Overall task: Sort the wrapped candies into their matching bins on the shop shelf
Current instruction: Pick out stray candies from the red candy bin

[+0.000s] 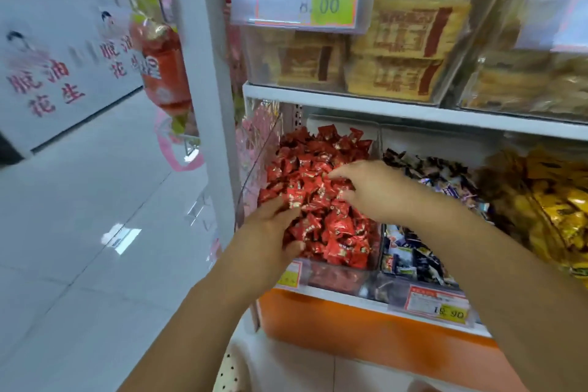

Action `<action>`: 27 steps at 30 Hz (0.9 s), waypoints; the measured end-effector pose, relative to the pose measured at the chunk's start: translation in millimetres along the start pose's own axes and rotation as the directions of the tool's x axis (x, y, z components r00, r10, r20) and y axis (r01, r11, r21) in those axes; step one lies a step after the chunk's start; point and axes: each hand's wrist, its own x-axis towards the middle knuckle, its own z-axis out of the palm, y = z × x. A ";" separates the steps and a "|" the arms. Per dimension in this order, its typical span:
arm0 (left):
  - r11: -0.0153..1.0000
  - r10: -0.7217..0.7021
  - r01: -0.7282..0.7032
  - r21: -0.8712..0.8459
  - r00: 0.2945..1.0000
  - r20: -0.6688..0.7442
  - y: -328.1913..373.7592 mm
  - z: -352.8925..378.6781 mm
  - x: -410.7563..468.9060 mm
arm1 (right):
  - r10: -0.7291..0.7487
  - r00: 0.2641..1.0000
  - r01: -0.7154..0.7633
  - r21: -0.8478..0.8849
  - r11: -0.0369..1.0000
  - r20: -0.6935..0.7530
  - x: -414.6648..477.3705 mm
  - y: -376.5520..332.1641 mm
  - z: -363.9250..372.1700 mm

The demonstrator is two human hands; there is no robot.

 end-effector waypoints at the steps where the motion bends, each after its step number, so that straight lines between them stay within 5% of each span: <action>1: 1.000 -0.026 0.026 -0.005 1.000 0.009 -3.1 1.0 0.2 | 0.053 0.989 -0.036 -0.129 0.991 0.135 15.6 -5.0 -2.0; 4: 0.996 -0.072 0.072 -0.051 0.997 0.000 -8.8 0.2 2.1 | 0.262 0.885 -0.091 -0.409 0.908 0.385 58.4 -17.4 8.4; 8: 0.986 -0.091 0.096 -0.135 0.995 0.047 -9.3 -2.9 9.3 | 0.304 0.849 -0.097 -0.438 0.894 0.433 88.3 -16.2 38.3; 16: 0.968 -0.115 0.134 -0.214 0.988 0.100 -11.6 -8.2 16.2 | 0.105 0.944 -0.059 -0.150 0.987 0.314 75.2 -8.3 18.6; 23: 0.958 -0.092 0.088 -0.274 0.996 -0.001 -15.1 -9.8 13.9 | 0.072 0.979 -0.081 0.041 0.996 0.188 69.7 -24.6 -29.7; 27: 0.949 -0.089 0.061 -0.309 0.993 -0.077 -14.0 -10.9 14.5 | 0.114 0.957 -0.186 0.266 0.946 0.266 72.1 -36.2 -35.9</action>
